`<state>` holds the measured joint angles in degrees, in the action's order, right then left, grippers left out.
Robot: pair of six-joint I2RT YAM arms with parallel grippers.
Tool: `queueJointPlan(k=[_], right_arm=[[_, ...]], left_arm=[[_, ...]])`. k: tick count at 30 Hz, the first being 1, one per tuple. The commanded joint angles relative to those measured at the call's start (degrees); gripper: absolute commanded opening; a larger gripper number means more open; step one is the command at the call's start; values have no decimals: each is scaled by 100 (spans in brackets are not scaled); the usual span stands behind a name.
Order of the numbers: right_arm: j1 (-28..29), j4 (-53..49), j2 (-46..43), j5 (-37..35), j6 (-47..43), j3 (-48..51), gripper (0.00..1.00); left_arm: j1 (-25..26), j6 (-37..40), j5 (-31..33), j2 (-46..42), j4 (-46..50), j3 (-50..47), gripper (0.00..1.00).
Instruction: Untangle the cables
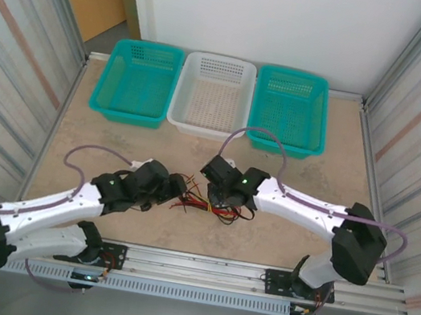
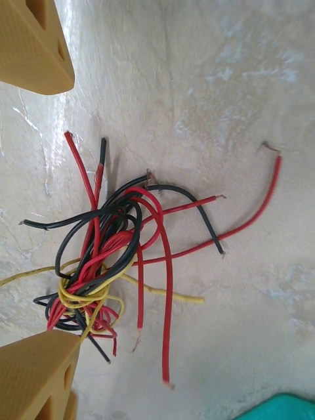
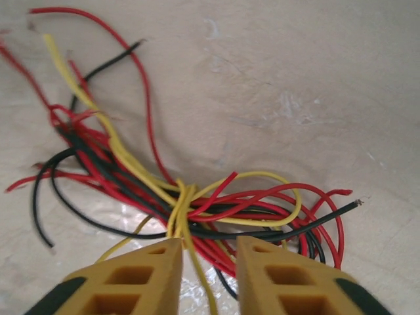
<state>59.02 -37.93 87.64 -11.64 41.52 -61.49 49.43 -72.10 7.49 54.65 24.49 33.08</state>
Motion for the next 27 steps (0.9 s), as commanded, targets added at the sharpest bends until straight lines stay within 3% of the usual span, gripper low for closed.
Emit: queueJointPlan(k=[1, 2, 3, 8, 12, 15, 17, 21, 27], right_arm=[[23, -70, 202, -321, 201, -83, 11], [30, -50, 240, -317, 192, -86, 3], [41, -39, 235, -317, 170, -103, 0], [258, -306, -280, -804, -232, -609, 0], [383, -299, -792, -1011, -685, -1068, 0], [529, -189, -1087, -1156, -891, -1225, 0], [644, -28, -1196, -1273, -972, -1282, 0], [883, 131, -1207, -1487, -1084, -1530, 0], [1140, 289, -1121, -1637, -1206, -1829, 0]], left_arm=[[-148, 801, 365, -463, 432, 23, 95], [-226, 961, 287, -561, 374, 19, 97], [-313, 1098, 177, -641, 250, -12, 99], [-356, 1201, -379, -686, -364, 10, 99], [-292, 449, -537, -756, -718, 23, 99], [-437, -441, -979, -879, -2136, -409, 99], [-476, -681, -997, -868, -2593, -414, 99], [-434, -551, -724, -896, -2440, -74, 99], [-439, -602, -489, -1179, -3388, -468, 99]])
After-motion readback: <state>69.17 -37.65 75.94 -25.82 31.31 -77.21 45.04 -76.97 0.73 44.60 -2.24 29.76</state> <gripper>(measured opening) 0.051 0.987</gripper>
